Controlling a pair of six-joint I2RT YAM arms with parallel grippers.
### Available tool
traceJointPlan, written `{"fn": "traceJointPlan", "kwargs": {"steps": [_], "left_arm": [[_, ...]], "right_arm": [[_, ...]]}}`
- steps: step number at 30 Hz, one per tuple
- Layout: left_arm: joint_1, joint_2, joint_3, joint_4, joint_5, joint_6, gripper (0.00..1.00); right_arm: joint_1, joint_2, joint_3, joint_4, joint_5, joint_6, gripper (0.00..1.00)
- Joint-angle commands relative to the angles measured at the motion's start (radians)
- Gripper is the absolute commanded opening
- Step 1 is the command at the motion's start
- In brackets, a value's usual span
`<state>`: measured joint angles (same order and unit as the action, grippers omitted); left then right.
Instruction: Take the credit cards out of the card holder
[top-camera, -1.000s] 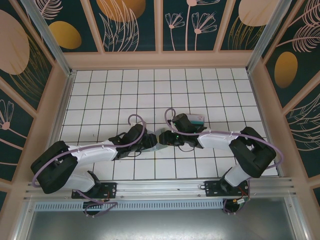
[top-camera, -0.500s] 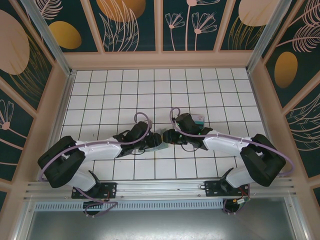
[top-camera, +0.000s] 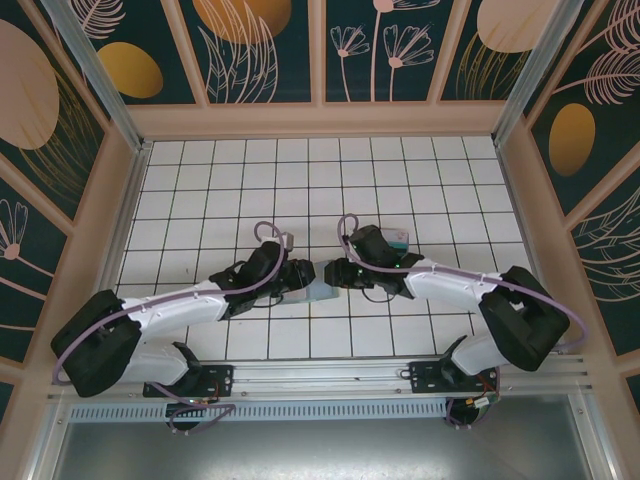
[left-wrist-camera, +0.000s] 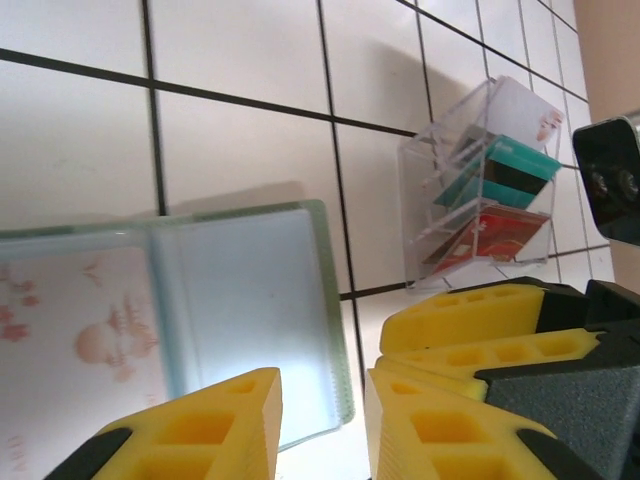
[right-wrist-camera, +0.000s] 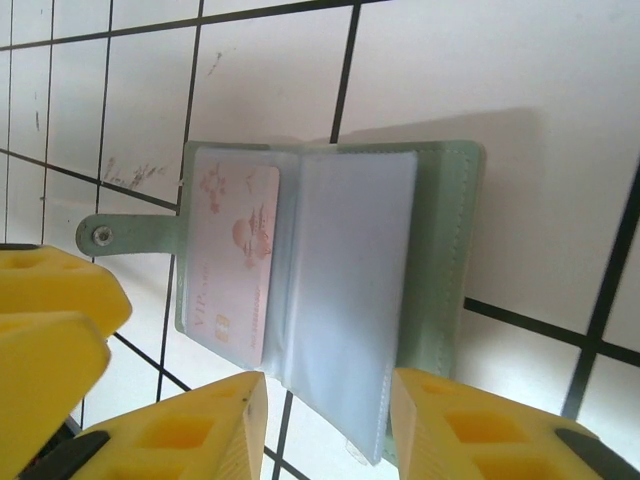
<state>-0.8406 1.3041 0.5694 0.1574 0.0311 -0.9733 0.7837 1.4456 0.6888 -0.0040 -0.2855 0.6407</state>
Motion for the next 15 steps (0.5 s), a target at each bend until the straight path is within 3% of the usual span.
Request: {"fn": "traceJointPlan", "kwargs": {"steps": [1,6,15], "left_arm": [[0.021,-0.052,-0.014,-0.113,-0.073,-0.001,0.30],[0.060,-0.065,-0.053,-0.174,-0.093,-0.022,0.33],[0.060,0.001,-0.056,-0.122,-0.060,-0.024,0.33]], "right_arm": [[0.006,0.034,0.036,0.000,-0.023,-0.022,0.38],[0.007,0.076,0.051,-0.024,0.010,-0.026,0.36],[0.029,0.172,0.081,-0.075,0.067,-0.034,0.21]]}}
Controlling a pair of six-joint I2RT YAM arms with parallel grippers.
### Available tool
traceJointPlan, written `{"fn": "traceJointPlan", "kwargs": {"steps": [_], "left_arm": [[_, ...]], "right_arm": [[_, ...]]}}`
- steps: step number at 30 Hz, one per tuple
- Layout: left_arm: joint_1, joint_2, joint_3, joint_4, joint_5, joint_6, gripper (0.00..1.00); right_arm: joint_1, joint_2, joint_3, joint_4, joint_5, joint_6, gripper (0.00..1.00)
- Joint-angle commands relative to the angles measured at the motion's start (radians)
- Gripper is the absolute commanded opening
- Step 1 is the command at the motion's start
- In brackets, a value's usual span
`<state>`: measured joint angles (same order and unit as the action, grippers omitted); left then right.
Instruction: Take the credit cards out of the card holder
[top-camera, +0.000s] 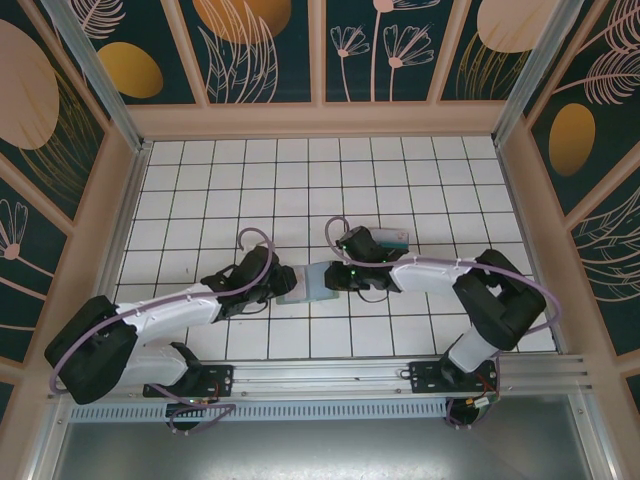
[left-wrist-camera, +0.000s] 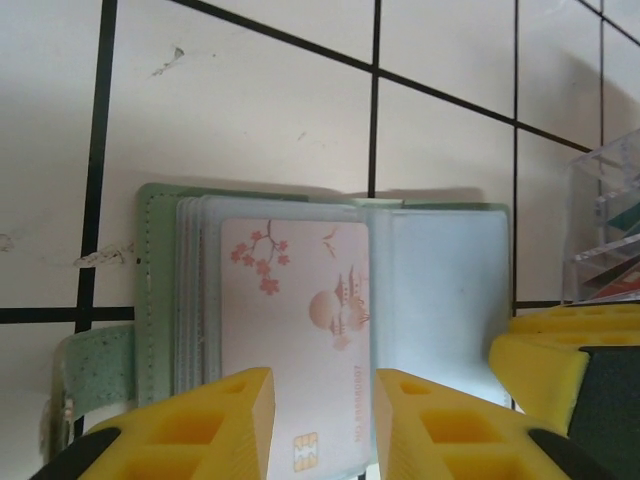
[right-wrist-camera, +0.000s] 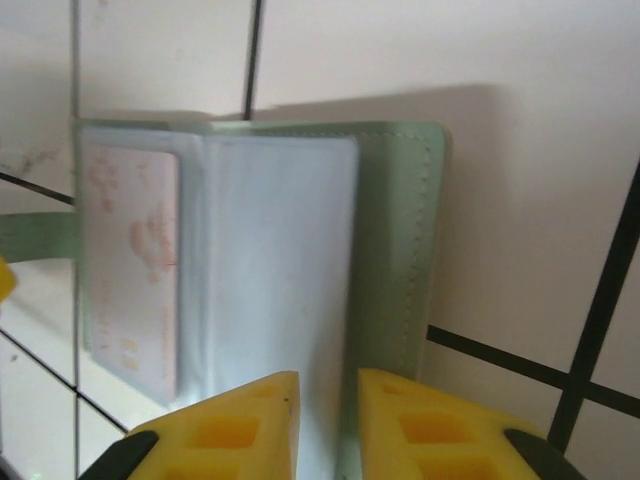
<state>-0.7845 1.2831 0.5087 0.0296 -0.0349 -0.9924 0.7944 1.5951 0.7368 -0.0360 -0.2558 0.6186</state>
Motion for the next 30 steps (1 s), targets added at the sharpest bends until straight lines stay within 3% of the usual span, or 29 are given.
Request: {"fn": "traceJointPlan", "kwargs": {"steps": [1,22,30], "left_arm": [[0.005,0.029,0.009,0.007,0.006,-0.005,0.34],[0.004,0.140,0.036,0.026,0.054,0.009,0.35],[0.004,0.167,0.047,0.100,0.140,0.032,0.44]], "right_arm": [[0.021,0.029,0.037,-0.049,0.047,-0.011,0.19],[0.031,0.064,0.036,-0.044,0.049,0.007,0.15],[0.032,0.068,0.034,-0.037,0.039,0.010,0.15]]}}
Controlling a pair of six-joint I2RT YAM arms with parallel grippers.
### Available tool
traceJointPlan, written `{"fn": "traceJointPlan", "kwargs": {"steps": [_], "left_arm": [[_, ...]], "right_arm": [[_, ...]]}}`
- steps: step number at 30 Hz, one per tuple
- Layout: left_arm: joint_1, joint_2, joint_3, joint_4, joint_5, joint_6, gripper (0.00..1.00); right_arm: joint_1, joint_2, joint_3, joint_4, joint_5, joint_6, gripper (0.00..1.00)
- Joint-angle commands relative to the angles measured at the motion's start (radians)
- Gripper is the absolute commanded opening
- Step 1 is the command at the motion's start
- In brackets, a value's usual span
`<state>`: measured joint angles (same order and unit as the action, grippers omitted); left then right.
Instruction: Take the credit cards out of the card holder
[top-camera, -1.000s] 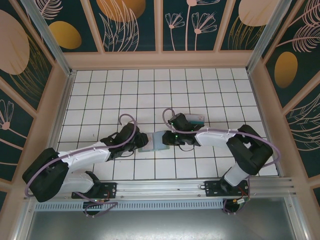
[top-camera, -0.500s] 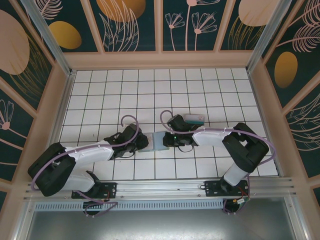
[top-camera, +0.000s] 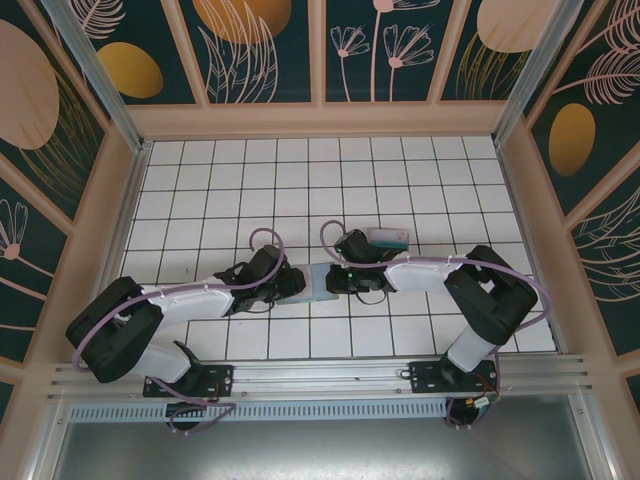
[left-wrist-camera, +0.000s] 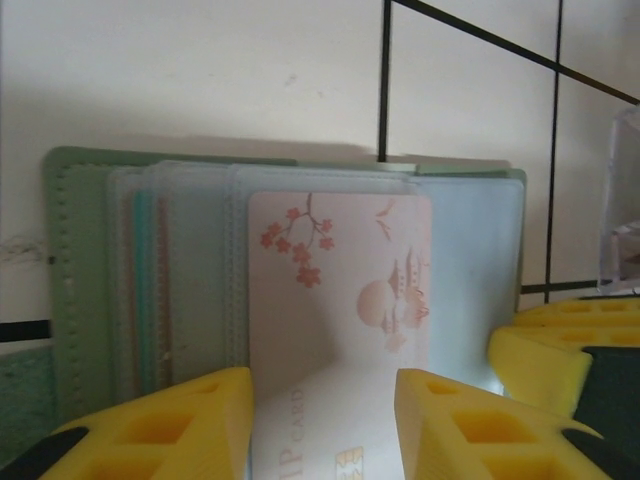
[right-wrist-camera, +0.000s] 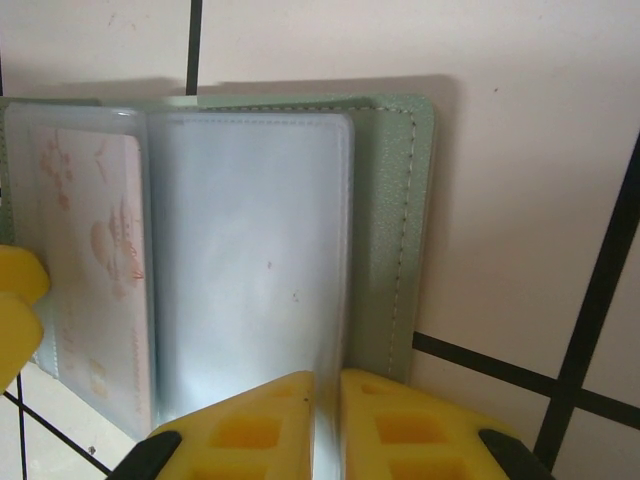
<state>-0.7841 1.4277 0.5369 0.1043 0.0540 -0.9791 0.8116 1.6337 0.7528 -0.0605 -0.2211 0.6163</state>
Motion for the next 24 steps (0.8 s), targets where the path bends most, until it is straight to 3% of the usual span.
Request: {"fn": "traceJointPlan", "kwargs": {"steps": [1,12,24], "left_arm": [[0.004,0.025,0.020,0.027,0.055,0.019,0.45],[0.004,0.011,0.023,-0.029,0.026,0.019,0.43],[0.004,-0.010,0.028,-0.074,-0.002,0.028,0.41]], "right_arm": [[0.015,0.031,0.019,-0.014,0.005,0.013,0.15],[0.014,-0.054,0.055,-0.044,0.060,-0.002,0.18],[0.014,-0.060,0.103,0.001,-0.004,0.013,0.21]]}}
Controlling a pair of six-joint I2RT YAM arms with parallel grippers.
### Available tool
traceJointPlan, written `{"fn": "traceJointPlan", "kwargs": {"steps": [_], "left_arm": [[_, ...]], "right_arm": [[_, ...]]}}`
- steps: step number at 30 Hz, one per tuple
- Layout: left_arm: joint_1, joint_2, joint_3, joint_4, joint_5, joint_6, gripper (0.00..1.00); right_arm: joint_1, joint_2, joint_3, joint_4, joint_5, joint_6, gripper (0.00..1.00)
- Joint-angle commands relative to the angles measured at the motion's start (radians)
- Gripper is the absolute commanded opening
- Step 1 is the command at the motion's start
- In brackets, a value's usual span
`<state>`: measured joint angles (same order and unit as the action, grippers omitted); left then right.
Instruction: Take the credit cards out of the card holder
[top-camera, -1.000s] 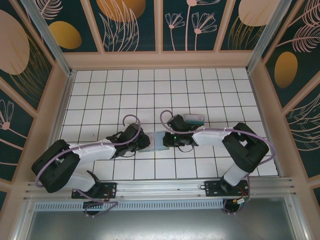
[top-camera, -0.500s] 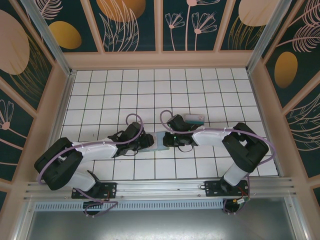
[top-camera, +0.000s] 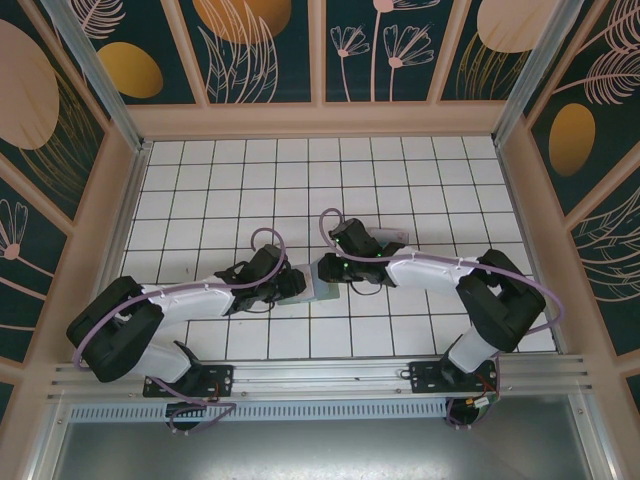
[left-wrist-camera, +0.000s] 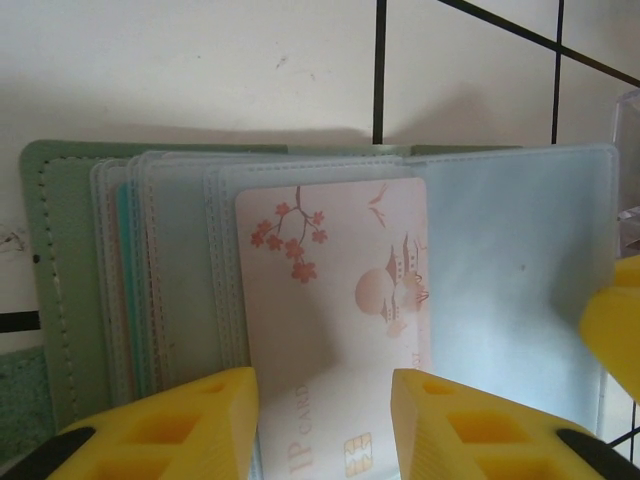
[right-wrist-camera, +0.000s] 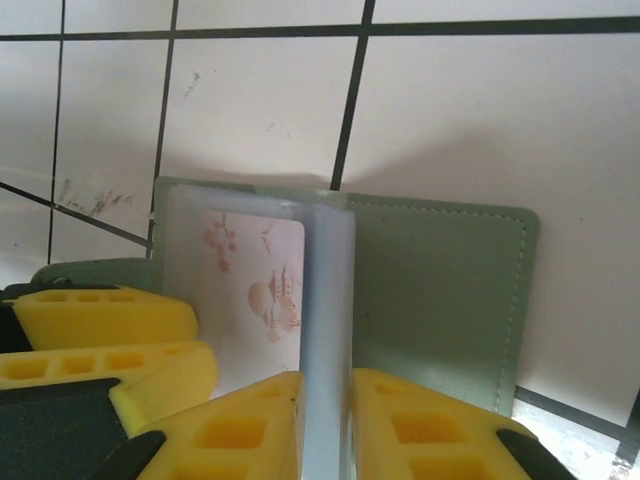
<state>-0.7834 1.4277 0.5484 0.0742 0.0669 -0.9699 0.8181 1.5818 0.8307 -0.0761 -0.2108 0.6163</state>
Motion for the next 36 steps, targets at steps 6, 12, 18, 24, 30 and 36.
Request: {"fn": "traceJointPlan", "kwargs": {"steps": [6,12,18,24,30,36], "left_arm": [[0.003,-0.008,0.018,-0.047,-0.016,0.019,0.41],[0.004,-0.013,0.018,-0.053,-0.020,0.019,0.41],[0.004,-0.012,0.019,-0.059,-0.022,0.023,0.41],[0.003,-0.016,0.014,-0.057,-0.021,0.020,0.41],[0.003,-0.015,0.014,-0.055,-0.019,0.020,0.41],[0.004,-0.012,0.012,-0.051,-0.016,0.019,0.40]], "right_arm": [[0.027,-0.027,0.070,-0.070,0.174,0.029,0.26],[0.024,-0.052,0.033,0.045,0.014,-0.006,0.21],[-0.024,0.047,0.007,0.137,-0.222,0.010,0.15],[-0.058,0.100,-0.027,0.197,-0.317,0.041,0.15],[-0.062,0.146,-0.033,0.220,-0.358,0.053,0.17],[-0.061,0.177,-0.030,0.216,-0.358,0.051,0.16]]}}
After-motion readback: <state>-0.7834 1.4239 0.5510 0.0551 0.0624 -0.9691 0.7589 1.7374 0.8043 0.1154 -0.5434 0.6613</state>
